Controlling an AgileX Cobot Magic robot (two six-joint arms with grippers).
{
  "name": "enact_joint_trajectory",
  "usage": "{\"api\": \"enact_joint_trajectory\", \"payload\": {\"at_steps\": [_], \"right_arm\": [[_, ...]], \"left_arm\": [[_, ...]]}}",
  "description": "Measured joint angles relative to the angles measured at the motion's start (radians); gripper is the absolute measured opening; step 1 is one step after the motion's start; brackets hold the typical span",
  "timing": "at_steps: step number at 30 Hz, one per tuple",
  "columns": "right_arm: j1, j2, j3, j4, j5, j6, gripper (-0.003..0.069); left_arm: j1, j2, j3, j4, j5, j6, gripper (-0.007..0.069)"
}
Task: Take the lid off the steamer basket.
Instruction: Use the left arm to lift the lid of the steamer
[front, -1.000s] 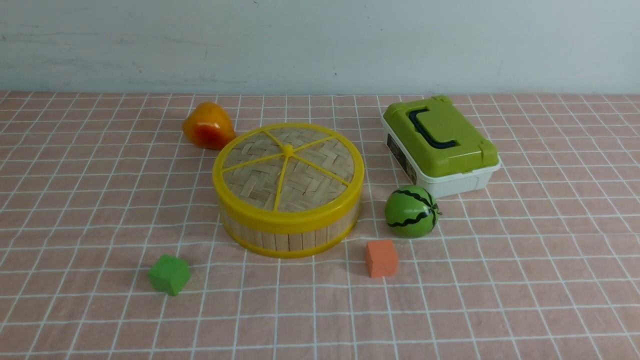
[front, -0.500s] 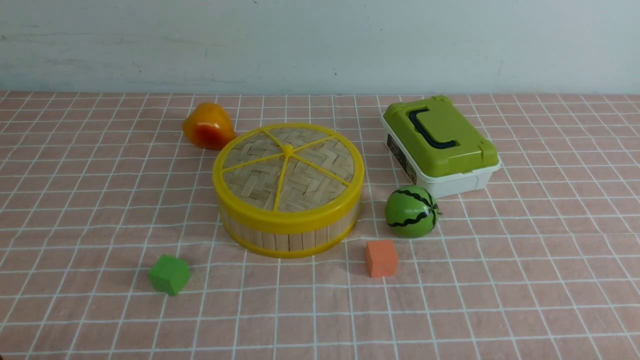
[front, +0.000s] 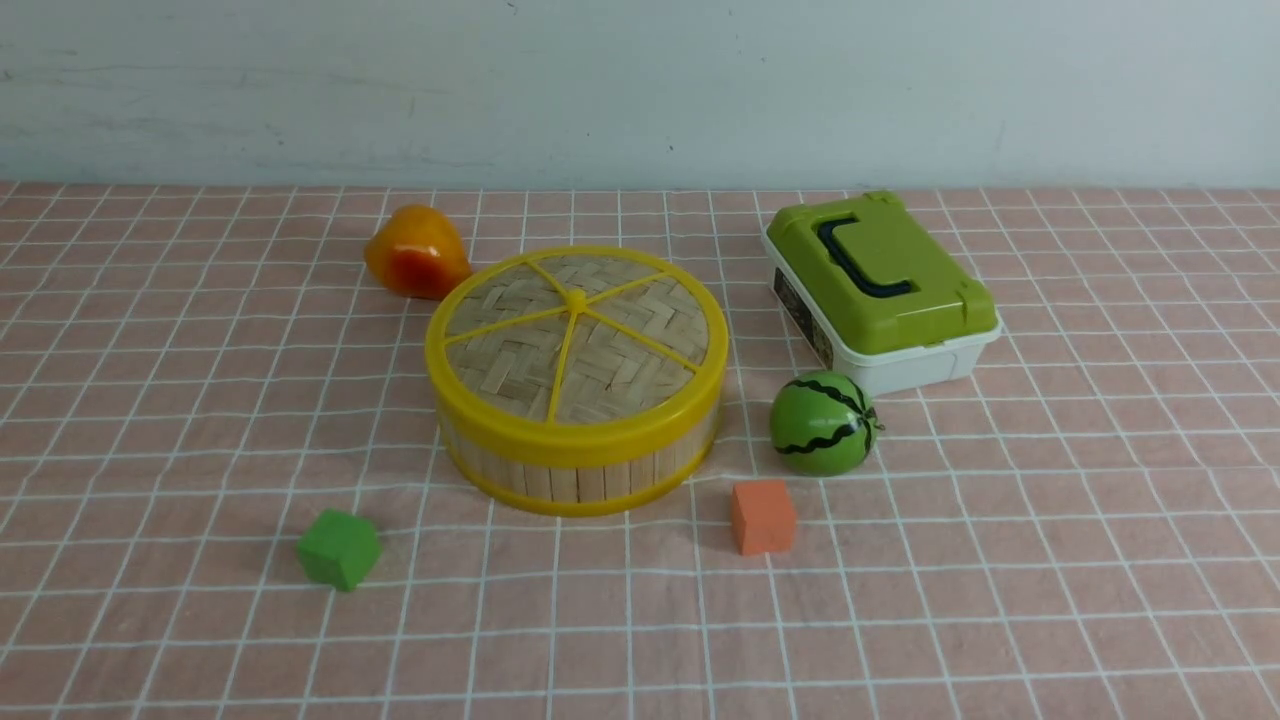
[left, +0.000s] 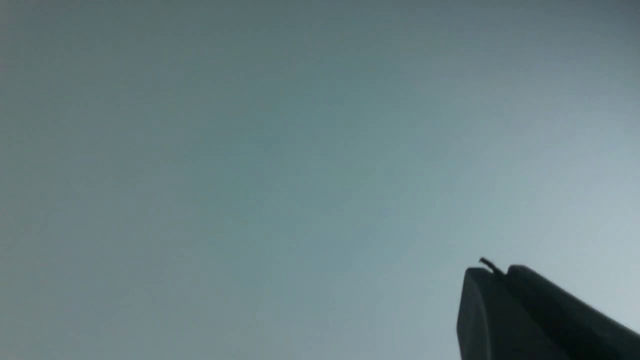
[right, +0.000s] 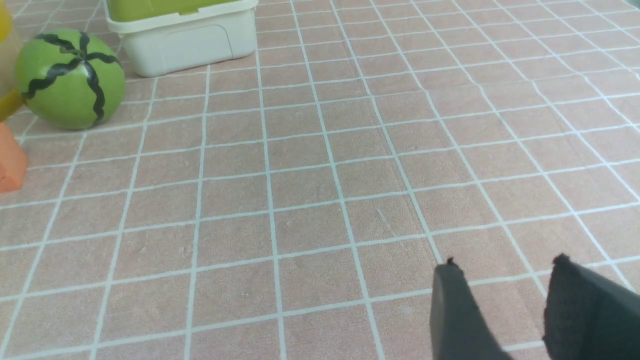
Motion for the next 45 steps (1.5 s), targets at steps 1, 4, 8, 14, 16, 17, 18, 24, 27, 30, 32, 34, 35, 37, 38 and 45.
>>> {"api": "enact_joint_trajectory", "payload": {"at_steps": [1, 4, 8, 14, 16, 17, 18, 24, 27, 30, 32, 34, 35, 37, 38, 45], "right_arm": [[0.000, 0.000, 0.000, 0.000, 0.000, 0.000, 0.0242], [0.000, 0.000, 0.000, 0.000, 0.000, 0.000, 0.0242], [0.000, 0.000, 0.000, 0.000, 0.000, 0.000, 0.0242], [0.000, 0.000, 0.000, 0.000, 0.000, 0.000, 0.0242], [0.000, 0.000, 0.000, 0.000, 0.000, 0.000, 0.0242], [0.000, 0.000, 0.000, 0.000, 0.000, 0.000, 0.0242], [0.000, 0.000, 0.000, 0.000, 0.000, 0.000, 0.0242], [0.000, 0.000, 0.000, 0.000, 0.000, 0.000, 0.0242], [0.000, 0.000, 0.000, 0.000, 0.000, 0.000, 0.0242], [0.000, 0.000, 0.000, 0.000, 0.000, 0.000, 0.0242], [0.000, 0.000, 0.000, 0.000, 0.000, 0.000, 0.0242], [0.000, 0.000, 0.000, 0.000, 0.000, 0.000, 0.0242], [0.000, 0.000, 0.000, 0.000, 0.000, 0.000, 0.0242], [0.000, 0.000, 0.000, 0.000, 0.000, 0.000, 0.0242], [0.000, 0.000, 0.000, 0.000, 0.000, 0.000, 0.0242], [0.000, 0.000, 0.000, 0.000, 0.000, 0.000, 0.0242]], "left_arm": [[0.000, 0.000, -0.004, 0.000, -0.049, -0.072, 0.0034], [0.000, -0.001, -0.069, 0.001, 0.072, -0.130, 0.0037], [0.000, 0.049, -0.308, 0.013, 0.489, -0.097, 0.0039], [0.000, 0.403, -0.658, 0.027, 1.090, 0.016, 0.0040], [0.000, 0.507, -0.703, 0.027, 1.153, 0.022, 0.0040], [0.000, 0.547, -0.717, 0.026, 1.159, 0.022, 0.0041], [0.000, 0.597, -0.725, 0.026, 1.157, 0.022, 0.0042], [-0.005, 0.920, -0.841, -0.010, 1.278, -0.052, 0.0039], [-0.042, 1.088, -1.011, -0.026, 1.490, -0.018, -0.0011], [-0.088, 1.233, -1.156, -0.045, 1.649, 0.054, -0.0013], [-0.143, 1.347, -1.292, -0.057, 1.779, 0.126, -0.0013], [-0.193, 1.463, -1.403, -0.057, 1.865, 0.165, -0.0013], [-0.221, 1.521, -1.465, -0.056, 1.905, 0.175, -0.0013], [-0.273, 1.622, -1.577, -0.047, 1.980, 0.181, -0.0013], [-0.297, 1.684, -1.652, -0.033, 2.022, 0.182, -0.0013], [-0.413, 1.941, -2.002, 0.090, 2.138, 0.141, -0.0013]]}}
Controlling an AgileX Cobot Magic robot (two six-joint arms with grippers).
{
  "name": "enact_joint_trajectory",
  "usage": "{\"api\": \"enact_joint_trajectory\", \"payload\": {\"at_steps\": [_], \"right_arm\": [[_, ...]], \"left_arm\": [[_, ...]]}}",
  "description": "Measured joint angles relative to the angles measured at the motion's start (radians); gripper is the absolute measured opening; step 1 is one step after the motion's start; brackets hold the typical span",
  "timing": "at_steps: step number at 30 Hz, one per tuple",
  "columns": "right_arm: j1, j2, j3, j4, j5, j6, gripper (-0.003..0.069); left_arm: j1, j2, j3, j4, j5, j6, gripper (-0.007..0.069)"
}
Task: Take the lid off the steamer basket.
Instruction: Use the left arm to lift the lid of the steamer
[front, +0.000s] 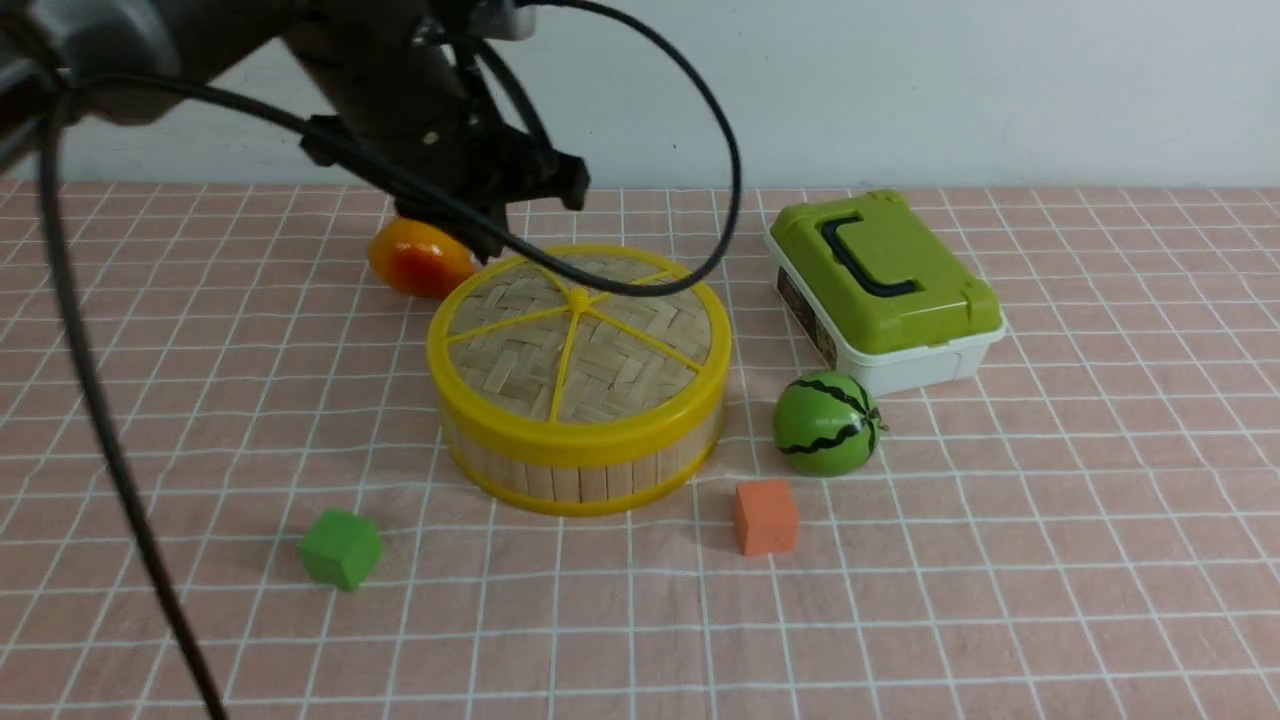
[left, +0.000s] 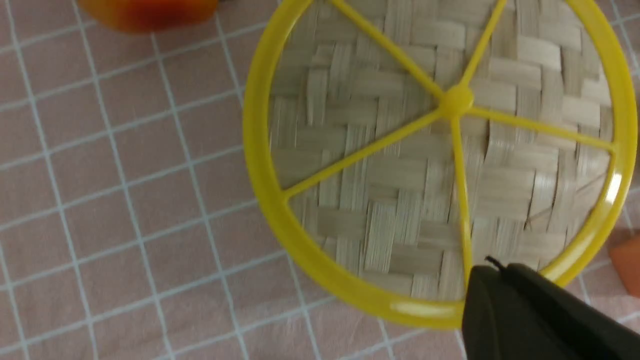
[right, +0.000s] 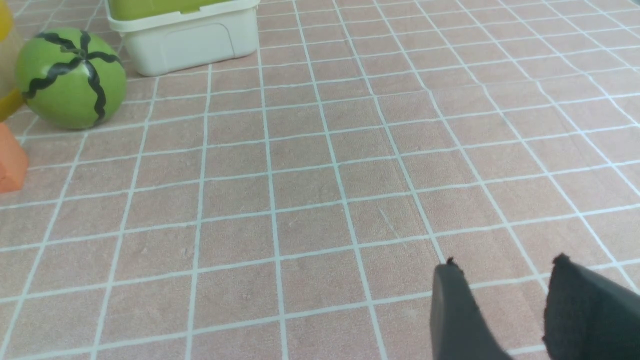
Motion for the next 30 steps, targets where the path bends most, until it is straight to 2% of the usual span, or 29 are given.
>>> {"api": "enact_joint_trajectory", "payload": {"at_steps": [3, 6, 9, 14, 15, 17, 22, 24, 30], "right_arm": [[0.000, 0.000, 0.000, 0.000, 0.000, 0.000, 0.0242], [0.000, 0.000, 0.000, 0.000, 0.000, 0.000, 0.0242], [0.000, 0.000, 0.000, 0.000, 0.000, 0.000, 0.0242], [0.000, 0.000, 0.000, 0.000, 0.000, 0.000, 0.0242], [0.000, 0.000, 0.000, 0.000, 0.000, 0.000, 0.0242], [0.000, 0.000, 0.000, 0.000, 0.000, 0.000, 0.0242], [0.000, 0.000, 0.000, 0.000, 0.000, 0.000, 0.0242], [0.000, 0.000, 0.000, 0.000, 0.000, 0.000, 0.0242], [0.000, 0.000, 0.000, 0.000, 0.000, 0.000, 0.0242]], "left_arm": [[-0.017, 0.082, -0.108, 0.014, 0.014, -0.008, -0.0011], [-0.019, 0.168, -0.196, 0.018, 0.019, -0.010, 0.0037], [-0.019, 0.245, -0.259, 0.027, 0.020, -0.010, 0.0133], [-0.025, 0.320, -0.290, 0.035, 0.017, 0.018, 0.0335], [-0.025, 0.322, -0.290, 0.035, 0.017, 0.018, 0.0335], [-0.030, 0.344, -0.290, 0.035, 0.011, 0.025, 0.0381], [-0.031, 0.363, -0.291, 0.055, -0.003, 0.028, 0.0385], [-0.031, 0.370, -0.292, 0.072, -0.004, 0.028, 0.0362], [-0.031, 0.374, -0.292, 0.069, -0.005, 0.028, 0.0227]]}}
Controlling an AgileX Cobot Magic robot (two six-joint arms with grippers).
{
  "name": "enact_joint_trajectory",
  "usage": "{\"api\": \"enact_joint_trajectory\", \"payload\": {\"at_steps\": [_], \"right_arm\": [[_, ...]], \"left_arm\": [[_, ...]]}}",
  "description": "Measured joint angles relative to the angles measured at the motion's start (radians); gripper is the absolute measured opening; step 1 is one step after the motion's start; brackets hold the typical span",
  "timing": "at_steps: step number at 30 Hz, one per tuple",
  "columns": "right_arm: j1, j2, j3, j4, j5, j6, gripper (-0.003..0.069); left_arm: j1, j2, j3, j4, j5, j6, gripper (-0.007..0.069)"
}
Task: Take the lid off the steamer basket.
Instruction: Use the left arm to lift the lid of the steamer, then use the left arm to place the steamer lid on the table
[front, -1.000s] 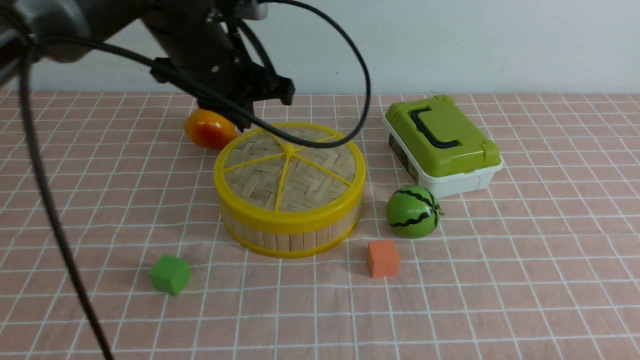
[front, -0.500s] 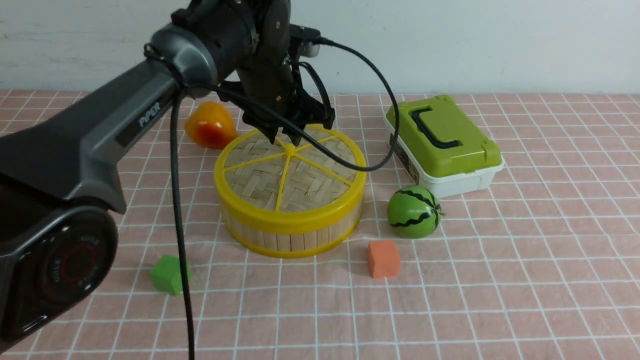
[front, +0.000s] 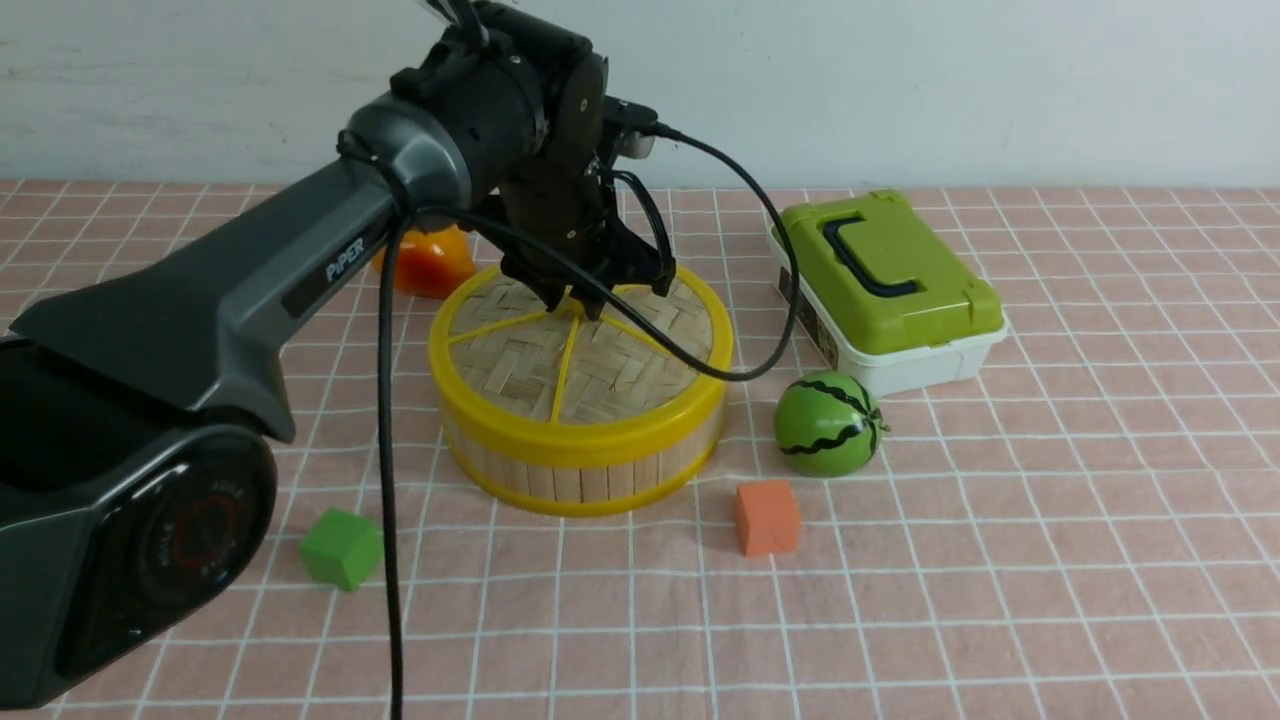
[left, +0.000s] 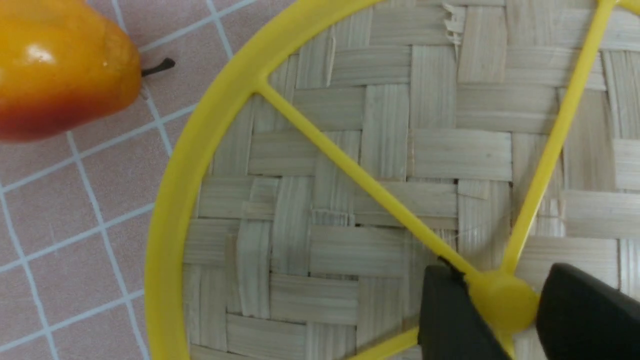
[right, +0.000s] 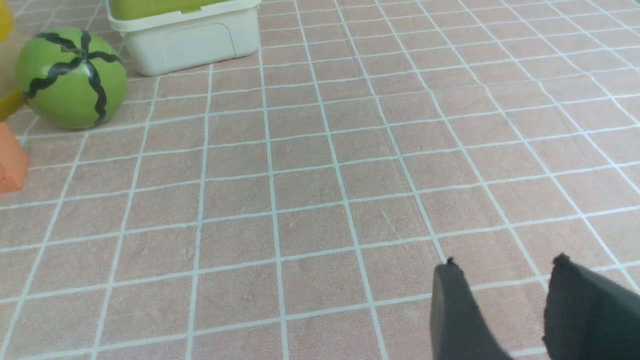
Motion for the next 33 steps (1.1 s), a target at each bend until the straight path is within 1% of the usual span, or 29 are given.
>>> {"api": "enact_joint_trajectory", "payload": {"at_steps": [1, 2, 3, 4, 11, 16, 18, 20, 22, 23, 25, 27, 33], "right_arm": [[0.000, 0.000, 0.000, 0.000, 0.000, 0.000, 0.0242], [0.000, 0.000, 0.000, 0.000, 0.000, 0.000, 0.0242], [0.000, 0.000, 0.000, 0.000, 0.000, 0.000, 0.0242], [0.000, 0.000, 0.000, 0.000, 0.000, 0.000, 0.0242], [0.000, 0.000, 0.000, 0.000, 0.000, 0.000, 0.0242], [0.000, 0.000, 0.000, 0.000, 0.000, 0.000, 0.0242], [0.000, 0.000, 0.000, 0.000, 0.000, 0.000, 0.0242], [0.000, 0.000, 0.000, 0.000, 0.000, 0.000, 0.0242], [0.000, 0.000, 0.000, 0.000, 0.000, 0.000, 0.0242], [0.000, 0.000, 0.000, 0.000, 0.000, 0.000, 0.0242], [0.000, 0.000, 0.000, 0.000, 0.000, 0.000, 0.0242], [0.000, 0.000, 0.000, 0.000, 0.000, 0.000, 0.0242], [0.000, 0.000, 0.000, 0.000, 0.000, 0.000, 0.0242]], "left_arm": [[0.000, 0.000, -0.001, -0.004, 0.000, 0.000, 0.0160], [0.000, 0.000, -0.002, -0.008, 0.000, 0.000, 0.0132], [0.000, 0.000, -0.002, -0.009, 0.000, 0.000, 0.0125], [0.000, 0.000, -0.002, -0.011, 0.000, 0.000, 0.0102], [0.000, 0.000, -0.010, -0.035, 0.005, -0.001, 0.0103], [0.001, -0.018, -0.063, -0.056, 0.040, -0.005, 0.0103], [0.000, -0.063, -0.106, -0.055, 0.044, -0.005, 0.0103], [0.000, -0.124, -0.129, -0.029, 0.046, -0.005, 0.0103], [0.006, -0.193, -0.142, 0.034, 0.053, -0.004, 0.0103], [0.009, -0.213, -0.143, 0.045, 0.056, -0.004, 0.0103], [0.039, -0.275, -0.150, 0.096, 0.092, -0.004, 0.0103], [0.081, -0.311, -0.152, 0.121, 0.131, -0.004, 0.0103], [0.261, -0.336, -0.105, 0.132, 0.146, -0.040, 0.0103]]}}
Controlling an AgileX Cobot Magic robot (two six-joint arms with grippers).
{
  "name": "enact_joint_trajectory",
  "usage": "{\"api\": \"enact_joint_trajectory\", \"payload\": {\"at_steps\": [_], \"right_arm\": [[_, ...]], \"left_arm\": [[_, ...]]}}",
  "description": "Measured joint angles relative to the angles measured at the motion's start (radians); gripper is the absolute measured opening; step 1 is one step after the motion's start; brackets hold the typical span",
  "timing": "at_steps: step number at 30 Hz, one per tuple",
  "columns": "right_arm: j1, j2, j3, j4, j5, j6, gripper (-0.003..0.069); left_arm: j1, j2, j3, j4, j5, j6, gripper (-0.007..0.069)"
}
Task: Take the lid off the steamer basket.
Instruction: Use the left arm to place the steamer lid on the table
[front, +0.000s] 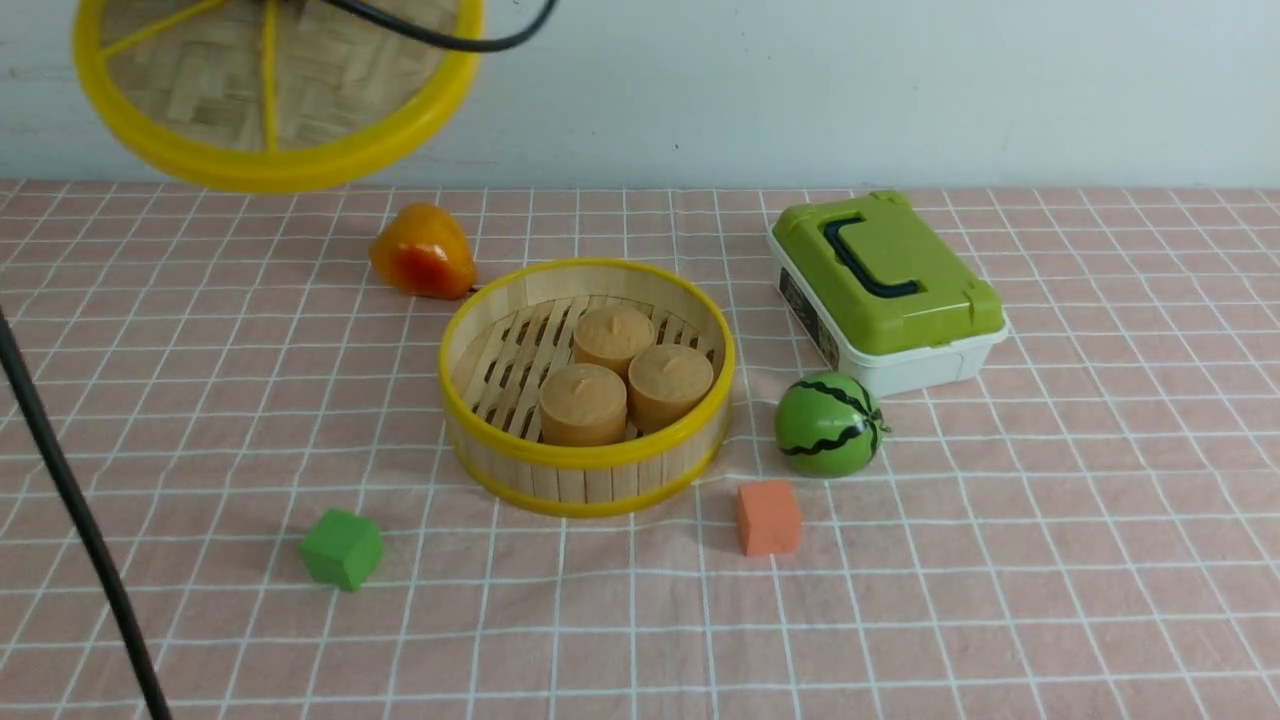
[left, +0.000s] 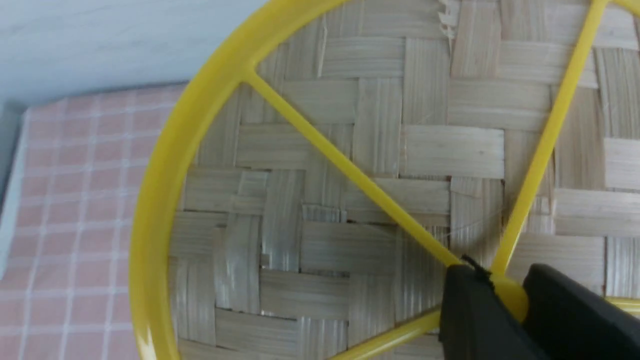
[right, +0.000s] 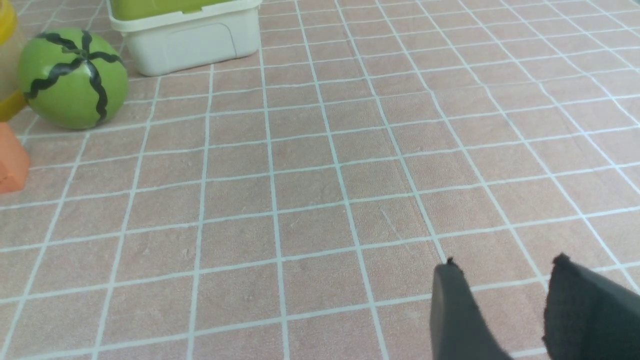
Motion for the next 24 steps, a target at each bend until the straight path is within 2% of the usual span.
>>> {"api": "enact_joint_trajectory", "payload": {"at_steps": [4, 12, 17, 24], "right_arm": [[0.000, 0.000, 0.000, 0.000, 0.000, 0.000, 0.0242], [0.000, 0.000, 0.000, 0.000, 0.000, 0.000, 0.0242], [0.000, 0.000, 0.000, 0.000, 0.000, 0.000, 0.0242], [0.000, 0.000, 0.000, 0.000, 0.000, 0.000, 0.0242]], "left_arm": [[0.087, 0.003, 0.163, -0.052, -0.028, -0.026, 0.0103], [0.099, 0.095, 0.483, -0.065, -0.254, -0.086, 0.0103], [0.099, 0.166, 0.525, -0.049, -0.345, -0.151, 0.0103], [0.099, 0.224, 0.527, -0.046, -0.364, -0.182, 0.0103]]}}
